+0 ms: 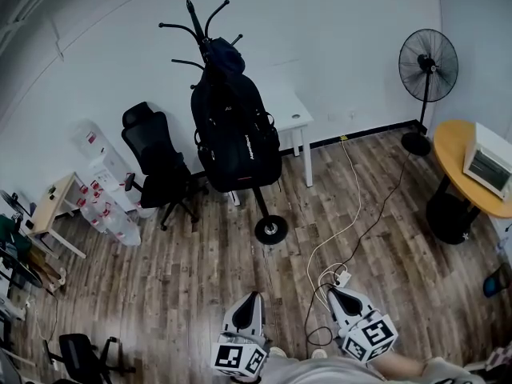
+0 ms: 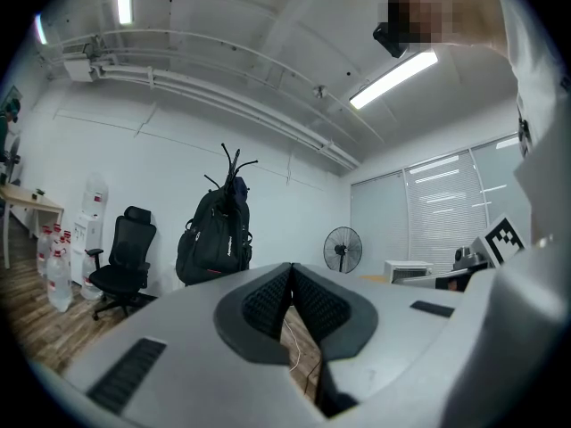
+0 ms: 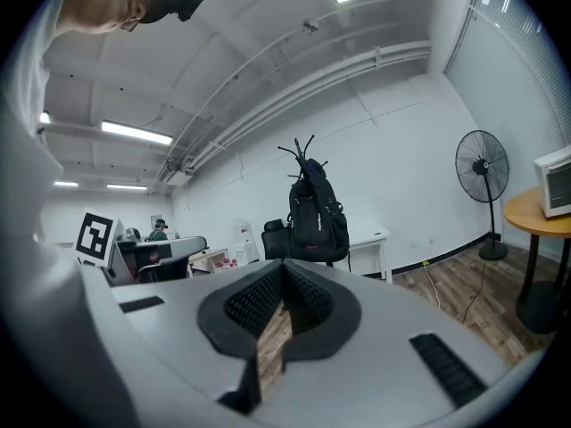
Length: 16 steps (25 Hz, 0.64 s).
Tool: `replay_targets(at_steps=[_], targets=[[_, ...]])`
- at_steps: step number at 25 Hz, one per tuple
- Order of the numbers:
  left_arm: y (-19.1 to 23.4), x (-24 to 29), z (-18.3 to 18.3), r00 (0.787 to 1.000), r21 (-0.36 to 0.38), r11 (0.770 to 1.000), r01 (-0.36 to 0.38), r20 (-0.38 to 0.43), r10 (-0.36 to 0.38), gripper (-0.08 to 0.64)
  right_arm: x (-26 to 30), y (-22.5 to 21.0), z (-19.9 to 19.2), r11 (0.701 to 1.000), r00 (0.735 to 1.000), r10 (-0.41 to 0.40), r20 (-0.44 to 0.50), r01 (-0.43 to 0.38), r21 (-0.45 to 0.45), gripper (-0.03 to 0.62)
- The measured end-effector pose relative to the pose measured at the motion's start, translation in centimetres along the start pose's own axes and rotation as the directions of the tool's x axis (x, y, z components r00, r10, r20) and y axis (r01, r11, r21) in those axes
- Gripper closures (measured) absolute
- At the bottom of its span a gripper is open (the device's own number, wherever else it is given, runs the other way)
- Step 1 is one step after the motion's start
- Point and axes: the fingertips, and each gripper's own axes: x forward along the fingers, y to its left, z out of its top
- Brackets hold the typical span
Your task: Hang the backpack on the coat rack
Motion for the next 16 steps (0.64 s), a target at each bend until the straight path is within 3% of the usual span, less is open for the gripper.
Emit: replay_targets(at_steps=[16], targets=[[-1.1, 0.0, -0.2, 0.999, 0.010, 0.999, 0.038, 0.004, -0.038, 0.551, -0.1, -0.4, -0.8, 1.000, 1.000, 0.007, -0.024, -0.007, 0.003, 0.578]])
